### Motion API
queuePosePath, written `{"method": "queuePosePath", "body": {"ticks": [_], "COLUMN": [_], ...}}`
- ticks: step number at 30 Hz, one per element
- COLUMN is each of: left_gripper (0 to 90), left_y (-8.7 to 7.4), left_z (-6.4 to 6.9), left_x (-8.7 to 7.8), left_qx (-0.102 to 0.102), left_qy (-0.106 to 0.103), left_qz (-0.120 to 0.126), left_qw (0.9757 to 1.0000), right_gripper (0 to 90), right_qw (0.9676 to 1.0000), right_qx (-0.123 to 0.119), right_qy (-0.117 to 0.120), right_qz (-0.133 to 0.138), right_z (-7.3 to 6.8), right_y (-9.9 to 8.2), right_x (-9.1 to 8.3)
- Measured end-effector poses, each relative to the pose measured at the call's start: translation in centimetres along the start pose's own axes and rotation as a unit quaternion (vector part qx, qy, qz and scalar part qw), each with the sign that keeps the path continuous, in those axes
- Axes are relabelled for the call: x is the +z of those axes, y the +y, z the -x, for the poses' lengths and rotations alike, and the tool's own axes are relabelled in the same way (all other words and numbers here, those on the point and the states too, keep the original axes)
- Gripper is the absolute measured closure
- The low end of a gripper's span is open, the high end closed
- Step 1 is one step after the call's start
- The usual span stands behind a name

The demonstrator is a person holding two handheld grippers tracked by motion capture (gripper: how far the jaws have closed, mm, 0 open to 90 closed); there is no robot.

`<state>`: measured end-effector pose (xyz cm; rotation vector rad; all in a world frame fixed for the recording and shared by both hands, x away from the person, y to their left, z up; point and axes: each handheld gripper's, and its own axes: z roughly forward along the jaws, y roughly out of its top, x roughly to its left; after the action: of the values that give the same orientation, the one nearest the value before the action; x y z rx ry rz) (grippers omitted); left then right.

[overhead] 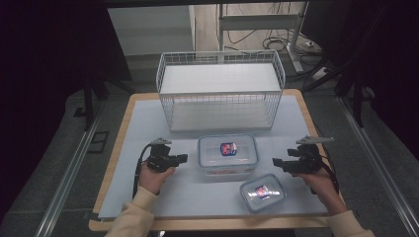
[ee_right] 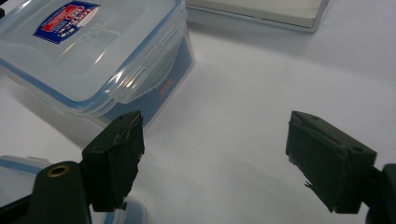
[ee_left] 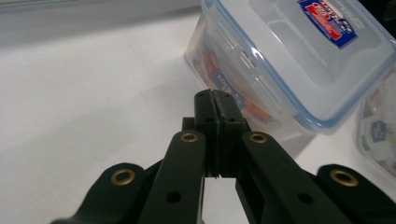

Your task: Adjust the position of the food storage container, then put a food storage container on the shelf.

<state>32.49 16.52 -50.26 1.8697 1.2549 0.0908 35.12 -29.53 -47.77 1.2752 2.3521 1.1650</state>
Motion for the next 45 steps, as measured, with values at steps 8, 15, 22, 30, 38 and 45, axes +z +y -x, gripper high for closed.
{"method": "queuePosePath", "body": {"ticks": [8,15,22,30,38,45], "left_gripper": [89.0,52.2,25.5,20.4,18.8,18.3], "left_y": [-0.2,-0.2,0.0,0.3,0.5,0.9], "left_z": [-0.1,-0.1,-0.3,0.2,0.5,0.2], "left_x": [-0.5,-0.8,-1.8,-1.8,-1.3,-0.4], "left_qx": [0.003,-0.008,-0.026,-0.024,-0.039,-0.062], "left_qy": [0.002,0.034,0.021,-0.007,-0.033,-0.06], "left_qz": [-0.001,0.009,0.02,0.02,0.02,0.017], "left_qw": [1.0,0.9994,0.9992,0.9995,0.9985,0.9962], "right_gripper": [19.2,19.1,17.7,17.5,15.7,14.1], "right_qw": [1.0,1.0,0.9999,0.9984,0.996,0.9942], "right_qx": [0.002,0.001,0.001,0.016,0.023,0.022], "right_qy": [0.002,0.004,0.013,0.051,0.085,0.105], "right_qz": [-0.002,-0.002,0.002,0.018,0.015,0.006], "right_z": [0.0,0.0,-0.2,-0.5,-1.6,-2.4], "right_y": [0.0,0.0,0.1,0.5,1.6,3.1], "right_x": [0.1,0.1,0.3,0.3,1.2,2.7]}}
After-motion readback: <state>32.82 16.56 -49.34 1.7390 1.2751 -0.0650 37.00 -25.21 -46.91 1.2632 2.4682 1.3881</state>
